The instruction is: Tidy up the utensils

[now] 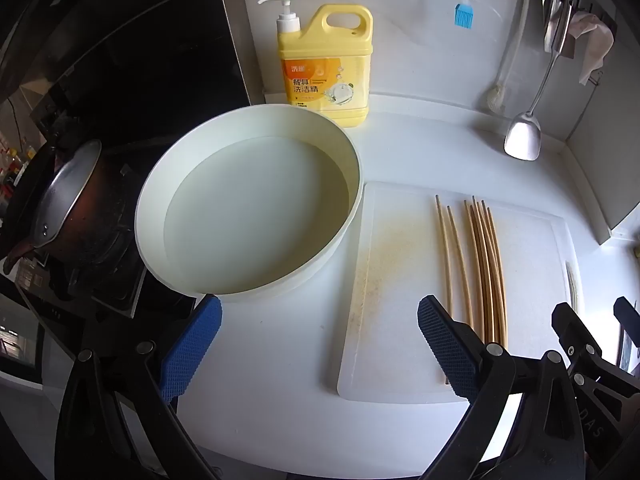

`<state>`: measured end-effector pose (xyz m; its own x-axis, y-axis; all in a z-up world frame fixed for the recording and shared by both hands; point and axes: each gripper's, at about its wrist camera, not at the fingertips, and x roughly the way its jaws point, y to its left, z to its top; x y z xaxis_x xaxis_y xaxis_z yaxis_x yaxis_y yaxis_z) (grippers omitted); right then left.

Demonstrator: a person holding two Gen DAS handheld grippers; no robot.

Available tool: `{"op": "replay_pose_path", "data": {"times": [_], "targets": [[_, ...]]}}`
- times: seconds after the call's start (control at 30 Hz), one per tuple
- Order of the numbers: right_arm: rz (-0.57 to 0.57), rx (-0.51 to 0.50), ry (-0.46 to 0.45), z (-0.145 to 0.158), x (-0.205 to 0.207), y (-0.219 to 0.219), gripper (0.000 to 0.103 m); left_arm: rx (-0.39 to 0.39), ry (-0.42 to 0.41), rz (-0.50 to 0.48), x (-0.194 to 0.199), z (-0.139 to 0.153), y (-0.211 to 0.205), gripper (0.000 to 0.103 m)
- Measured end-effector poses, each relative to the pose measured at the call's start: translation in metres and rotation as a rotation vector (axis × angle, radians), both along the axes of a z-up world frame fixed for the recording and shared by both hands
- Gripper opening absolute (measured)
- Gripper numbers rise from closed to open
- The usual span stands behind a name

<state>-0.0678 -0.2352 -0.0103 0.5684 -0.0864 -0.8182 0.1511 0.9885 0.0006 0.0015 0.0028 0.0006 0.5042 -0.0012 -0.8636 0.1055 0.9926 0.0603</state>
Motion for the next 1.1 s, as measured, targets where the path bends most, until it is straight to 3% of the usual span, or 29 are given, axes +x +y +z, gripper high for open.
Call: {"op": "replay_pose_path", "data": {"times": [1.1], "targets": [[0.002, 0.004, -0.003, -0.0009, -0.0035, 0.0016, 0.094, 0.001, -0.002, 0.0, -0.0023, 0.0027, 0.0011, 0.097]]}}
